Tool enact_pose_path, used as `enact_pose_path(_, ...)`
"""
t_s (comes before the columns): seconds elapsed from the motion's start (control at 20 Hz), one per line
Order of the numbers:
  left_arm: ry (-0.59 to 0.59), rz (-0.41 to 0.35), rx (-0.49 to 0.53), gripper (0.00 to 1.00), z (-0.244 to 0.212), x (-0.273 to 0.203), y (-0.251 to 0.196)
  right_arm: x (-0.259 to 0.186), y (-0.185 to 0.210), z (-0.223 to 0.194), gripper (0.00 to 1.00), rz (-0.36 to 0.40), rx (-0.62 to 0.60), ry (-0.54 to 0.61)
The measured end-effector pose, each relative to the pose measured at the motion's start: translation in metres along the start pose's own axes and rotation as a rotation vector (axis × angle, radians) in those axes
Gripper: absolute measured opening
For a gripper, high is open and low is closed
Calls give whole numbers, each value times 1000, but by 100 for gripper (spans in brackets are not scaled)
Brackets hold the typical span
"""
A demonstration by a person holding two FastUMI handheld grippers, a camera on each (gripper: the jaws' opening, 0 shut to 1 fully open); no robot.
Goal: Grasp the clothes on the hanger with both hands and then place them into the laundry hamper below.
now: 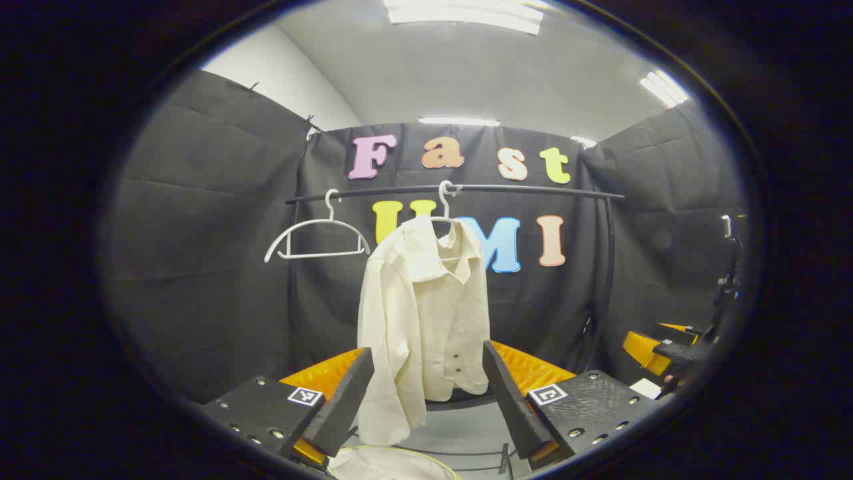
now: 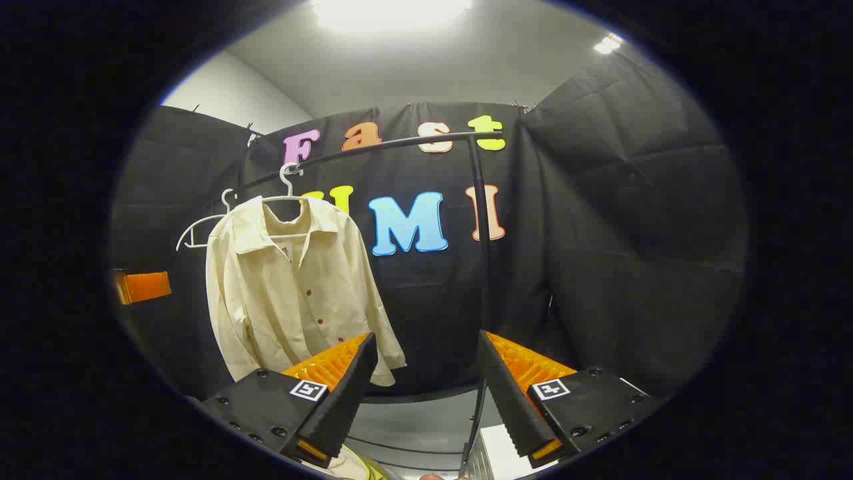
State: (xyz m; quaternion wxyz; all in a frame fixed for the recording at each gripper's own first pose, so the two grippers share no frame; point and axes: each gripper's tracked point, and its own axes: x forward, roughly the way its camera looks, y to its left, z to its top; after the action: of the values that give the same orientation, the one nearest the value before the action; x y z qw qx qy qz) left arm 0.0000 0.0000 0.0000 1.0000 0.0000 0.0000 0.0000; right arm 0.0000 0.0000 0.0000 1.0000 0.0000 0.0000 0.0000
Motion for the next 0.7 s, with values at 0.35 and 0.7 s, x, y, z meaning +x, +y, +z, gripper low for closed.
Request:
enact_pose_path(0.35, 12, 47, -17, 96, -7, -4, -3, 8, 2, -8, 95, 45, 24, 21)
enact_pose_path(0.7, -17, 62, -21, 95, -2, -11, 9, 10, 15, -9, 95, 80, 27, 34)
